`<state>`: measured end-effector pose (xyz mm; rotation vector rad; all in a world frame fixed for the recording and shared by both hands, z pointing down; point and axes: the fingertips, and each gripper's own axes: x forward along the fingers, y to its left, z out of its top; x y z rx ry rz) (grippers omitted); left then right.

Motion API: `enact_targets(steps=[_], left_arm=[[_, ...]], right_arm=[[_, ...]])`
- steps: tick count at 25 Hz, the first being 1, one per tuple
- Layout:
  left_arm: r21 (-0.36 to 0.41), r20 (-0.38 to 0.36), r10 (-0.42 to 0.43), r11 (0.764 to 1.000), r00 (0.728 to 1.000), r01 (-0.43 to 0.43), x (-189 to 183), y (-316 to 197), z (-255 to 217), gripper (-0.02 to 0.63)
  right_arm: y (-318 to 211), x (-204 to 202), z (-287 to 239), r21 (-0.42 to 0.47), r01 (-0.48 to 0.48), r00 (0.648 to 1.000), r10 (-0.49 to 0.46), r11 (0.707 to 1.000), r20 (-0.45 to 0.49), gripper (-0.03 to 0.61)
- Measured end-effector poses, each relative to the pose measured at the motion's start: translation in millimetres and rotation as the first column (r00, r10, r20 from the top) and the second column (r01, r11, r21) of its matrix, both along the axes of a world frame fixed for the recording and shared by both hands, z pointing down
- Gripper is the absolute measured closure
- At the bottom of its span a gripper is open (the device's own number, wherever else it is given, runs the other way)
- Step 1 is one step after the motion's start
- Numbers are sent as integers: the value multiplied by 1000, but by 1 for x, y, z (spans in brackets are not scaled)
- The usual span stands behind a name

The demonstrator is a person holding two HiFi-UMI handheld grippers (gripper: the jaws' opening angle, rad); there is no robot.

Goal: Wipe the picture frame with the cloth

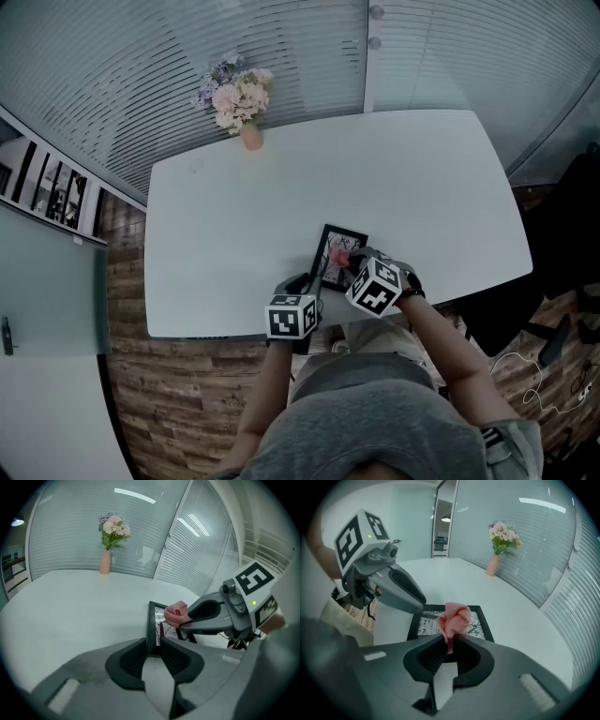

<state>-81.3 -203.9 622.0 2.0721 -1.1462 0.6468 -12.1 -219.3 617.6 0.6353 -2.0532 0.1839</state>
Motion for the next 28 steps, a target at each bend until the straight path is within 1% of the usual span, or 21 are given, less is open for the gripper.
enact_targets(steps=[12, 21, 28], left_arm=[[11, 12, -9, 1000, 1000, 9, 0, 0, -1, 523], [23, 26, -21, 1000, 999, 21, 0, 0, -1, 523], [29, 29, -37, 999, 999, 37, 0, 1, -1, 523]], right_arm=[[24, -11, 1, -45, 49, 999, -49, 998, 14, 540], [43, -21, 1, -104, 124, 992, -123, 987, 15, 540], [45, -22, 0, -97, 132, 991, -131, 987, 11, 540]])
